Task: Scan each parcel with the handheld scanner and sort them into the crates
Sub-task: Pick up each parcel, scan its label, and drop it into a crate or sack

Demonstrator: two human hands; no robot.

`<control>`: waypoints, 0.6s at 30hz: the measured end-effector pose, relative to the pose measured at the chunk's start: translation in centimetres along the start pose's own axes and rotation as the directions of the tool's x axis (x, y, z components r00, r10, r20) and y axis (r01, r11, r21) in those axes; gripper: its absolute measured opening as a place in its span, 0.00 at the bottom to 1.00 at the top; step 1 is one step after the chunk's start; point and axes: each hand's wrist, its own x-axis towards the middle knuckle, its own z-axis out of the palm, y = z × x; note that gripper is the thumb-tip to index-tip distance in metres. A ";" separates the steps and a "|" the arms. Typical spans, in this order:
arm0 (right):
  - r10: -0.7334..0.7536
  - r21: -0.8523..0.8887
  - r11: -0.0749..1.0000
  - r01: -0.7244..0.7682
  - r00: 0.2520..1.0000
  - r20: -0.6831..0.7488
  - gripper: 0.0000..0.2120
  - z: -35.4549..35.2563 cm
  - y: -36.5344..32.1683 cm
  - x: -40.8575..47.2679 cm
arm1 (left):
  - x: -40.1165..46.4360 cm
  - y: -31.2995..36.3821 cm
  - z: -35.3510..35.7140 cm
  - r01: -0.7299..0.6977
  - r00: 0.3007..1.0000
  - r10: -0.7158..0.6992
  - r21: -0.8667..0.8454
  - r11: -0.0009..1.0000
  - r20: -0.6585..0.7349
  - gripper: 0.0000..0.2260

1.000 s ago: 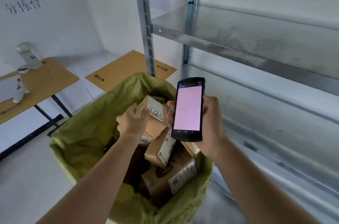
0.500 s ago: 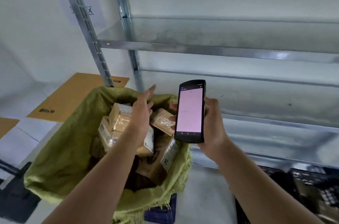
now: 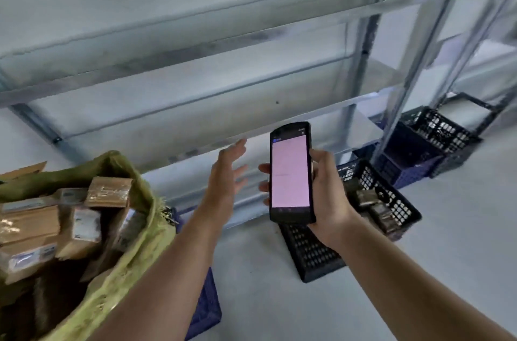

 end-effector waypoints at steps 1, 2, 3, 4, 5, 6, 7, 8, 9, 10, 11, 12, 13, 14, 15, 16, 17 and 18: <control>-0.005 -0.006 1.000 0.005 0.999 -0.032 0.28 -2.7 -0.5 -1.1 | -0.5 -0.7 2.8 0.015 0.999 -0.015 -0.008 1.000 0.029 0.34; -0.010 -0.014 1.000 0.009 0.998 -0.063 0.28 -5.3 -1.0 -2.1 | -0.8 -1.4 5.5 0.029 0.998 -0.029 -0.009 1.000 0.057 0.29; -0.009 -0.023 1.000 0.007 0.995 -0.103 0.28 -7.7 -1.5 -3.0 | -1.0 -2.3 8.1 0.044 0.995 -0.044 -0.003 0.999 0.086 0.24; -0.006 -0.030 1.000 0.002 0.989 -0.144 0.28 -10.1 -1.9 -3.9 | -1.3 -3.1 10.5 0.059 0.991 -0.058 0.003 0.998 0.117 0.21; -0.006 -0.034 0.999 -0.001 0.983 -0.183 0.29 -12.2 -2.4 -4.6 | -1.4 -4.1 12.8 0.070 0.986 -0.070 0.011 0.998 0.152 0.22; -0.009 -0.034 0.999 0.001 0.975 -0.221 0.29 -14.3 -2.9 -5.2 | -1.6 -4.9 14.9 0.082 0.979 -0.085 0.023 0.996 0.184 0.24; -0.014 -0.034 0.999 0.005 0.967 -0.253 0.30 -16.2 -3.4 -5.6 | -1.9 -5.3 17.0 0.095 0.972 -0.100 0.036 0.995 0.212 0.26; -0.019 -0.030 0.999 0.012 0.959 -0.281 0.30 -18.0 -3.9 -5.8 | -2.1 -5.7 19.0 0.102 0.964 -0.111 0.049 0.994 0.241 0.27; -0.027 -0.021 1.000 0.022 0.952 -0.305 0.30 -19.8 -4.5 -5.9 | -2.1 -6.0 21.0 0.105 0.956 -0.119 0.064 0.992 0.268 0.28; -0.037 -0.013 0.999 0.035 0.945 -0.326 0.31 -21.5 -5.2 -5.8 | -1.9 -6.2 23.0 0.108 0.950 -0.124 0.073 0.992 0.288 0.29; -0.048 -0.008 0.999 0.048 0.939 -0.342 0.31 -23.2 -5.9 -5.6 | -1.5 -6.5 24.9 0.111 0.944 -0.130 0.081 0.991 0.302 0.29; -0.057 -0.006 0.998 0.059 0.935 -0.349 0.31 -24.9 -6.6 -5.3 | -0.8 -6.9 26.8 0.115 0.938 -0.137 0.088 0.989 0.319 0.28; -0.062 -0.009 0.998 0.063 0.931 -0.360 0.31 -26.7 -7.3 -4.8 | 0.0 -7.5 28.7 0.117 0.930 -0.142 0.094 0.989 0.338 0.24; -0.059 -0.014 0.998 0.058 0.925 -0.375 0.31 -28.4 -7.9 -4.2 | 1.0 -8.2 30.5 0.119 0.923 -0.147 0.098 0.988 0.356 0.22; -0.053 -0.018 0.999 0.050 0.919 -0.390 0.32 -30.1 -8.6 -3.4 | 2.3 -9.0 32.4 0.130 0.917 -0.157 0.096 0.987 0.366 0.20; -0.048 -0.019 0.999 0.044 0.915 -0.401 0.32 -31.7 -9.2 -2.4 | 3.7 -9.8 34.2 0.150 0.915 -0.172 0.088 0.985 0.364 0.19; -0.046 -0.012 0.999 0.045 0.912 -0.408 0.33 -33.4 -9.8 -1.4 | 5.1 -10.6 36.1 0.173 0.913 -0.191 0.080 0.982 0.362 0.18; -0.041 -0.004 0.999 0.043 0.908 -0.416 0.33 -34.9 -10.5 -0.1 | 6.5 -11.4 38.0 0.194 0.908 -0.208 0.074 0.978 0.365 0.17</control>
